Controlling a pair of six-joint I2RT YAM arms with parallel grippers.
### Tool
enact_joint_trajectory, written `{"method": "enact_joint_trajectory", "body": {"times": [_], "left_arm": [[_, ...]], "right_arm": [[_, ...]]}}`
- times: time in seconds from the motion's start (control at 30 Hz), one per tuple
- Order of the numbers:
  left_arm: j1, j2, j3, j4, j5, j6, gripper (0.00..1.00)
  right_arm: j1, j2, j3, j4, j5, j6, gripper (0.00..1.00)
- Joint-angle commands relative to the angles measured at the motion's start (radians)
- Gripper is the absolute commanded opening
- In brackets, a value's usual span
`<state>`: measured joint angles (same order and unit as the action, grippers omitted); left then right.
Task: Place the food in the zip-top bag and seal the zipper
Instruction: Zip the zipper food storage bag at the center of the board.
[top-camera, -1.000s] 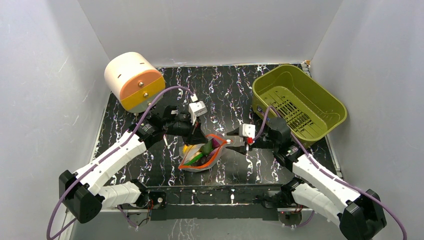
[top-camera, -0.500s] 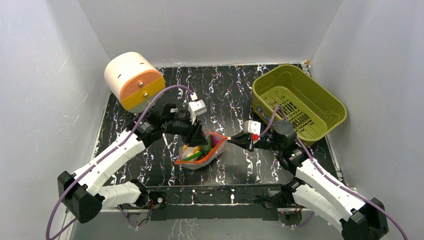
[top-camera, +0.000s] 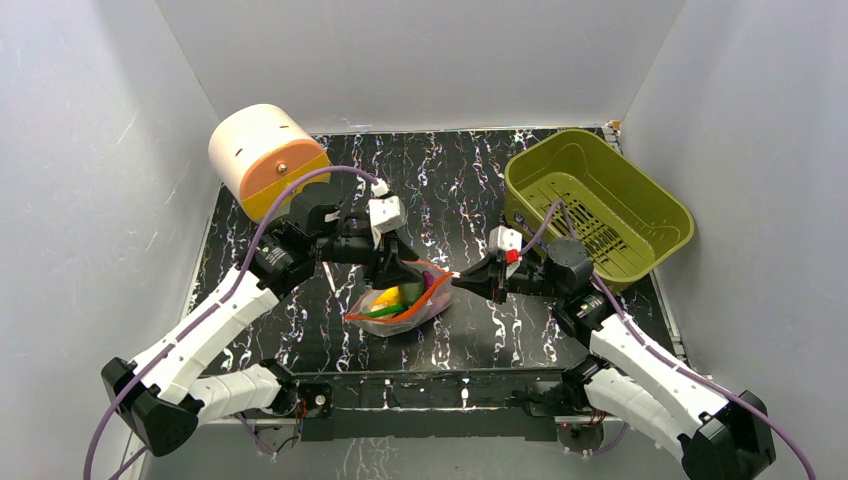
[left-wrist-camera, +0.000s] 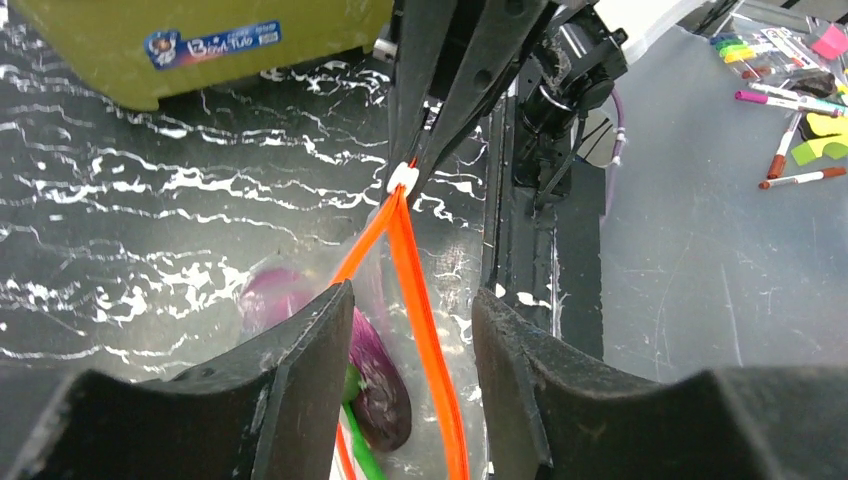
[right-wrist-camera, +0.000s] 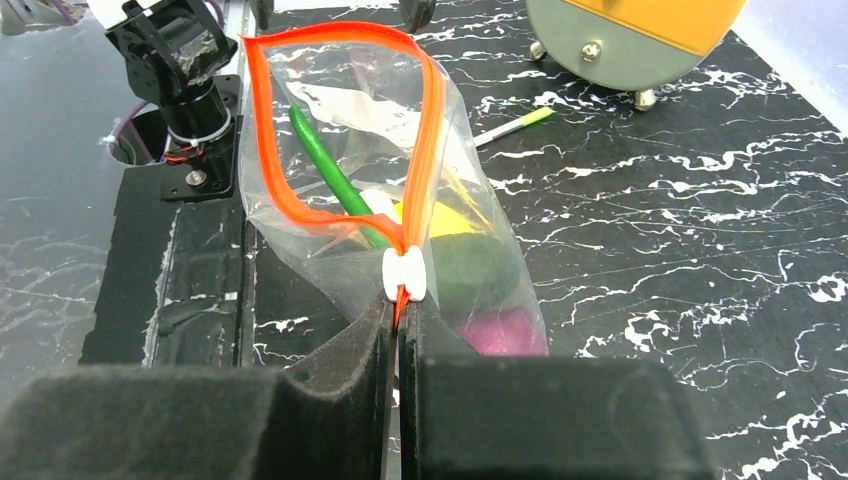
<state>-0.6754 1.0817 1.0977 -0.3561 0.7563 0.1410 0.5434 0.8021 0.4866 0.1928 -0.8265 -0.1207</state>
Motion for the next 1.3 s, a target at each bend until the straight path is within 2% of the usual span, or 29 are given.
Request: {"method": "enact_joint_trajectory", "body": {"times": [0.0, 0.23, 0.57, 0.73, 0.9, 1.07, 1.27], "left_arm": [[-0.005, -0.022, 0.035, 0.081, 0.111, 0.095, 0.46], [-0.043, 0.012, 0.035, 0.086, 0.141, 0.175, 0.47], [-0.151, 0.125, 0.065, 0.116, 0.052, 0.217, 0.4], [-0.208, 0.159, 0.039, 0.143, -0.037, 0.232, 0.36], [-0.211, 0.163, 0.024, 0.157, -0.058, 0.249, 0.42], [-0.211, 0.176, 0.043, 0.107, -0.086, 0.293, 0.45], [-0.21, 0.167, 0.036, 0.118, -0.08, 0.283, 0.47]], "right_arm": [[0.005, 0.021, 0.067, 0.064, -0.043, 0.021, 0.0], [0.005, 0.034, 0.076, 0.103, -0.088, 0.044, 0.0], [0.007, 0.026, 0.064, 0.126, -0.118, 0.04, 0.0], [0.01, 0.035, 0.064, 0.137, -0.121, 0.035, 0.0], [0.015, 0.036, 0.065, 0.108, -0.139, 0.006, 0.0], [0.015, 0.031, 0.089, 0.034, -0.152, -0.047, 0.0], [0.015, 0.031, 0.088, 0.032, -0.144, -0.055, 0.0]]}}
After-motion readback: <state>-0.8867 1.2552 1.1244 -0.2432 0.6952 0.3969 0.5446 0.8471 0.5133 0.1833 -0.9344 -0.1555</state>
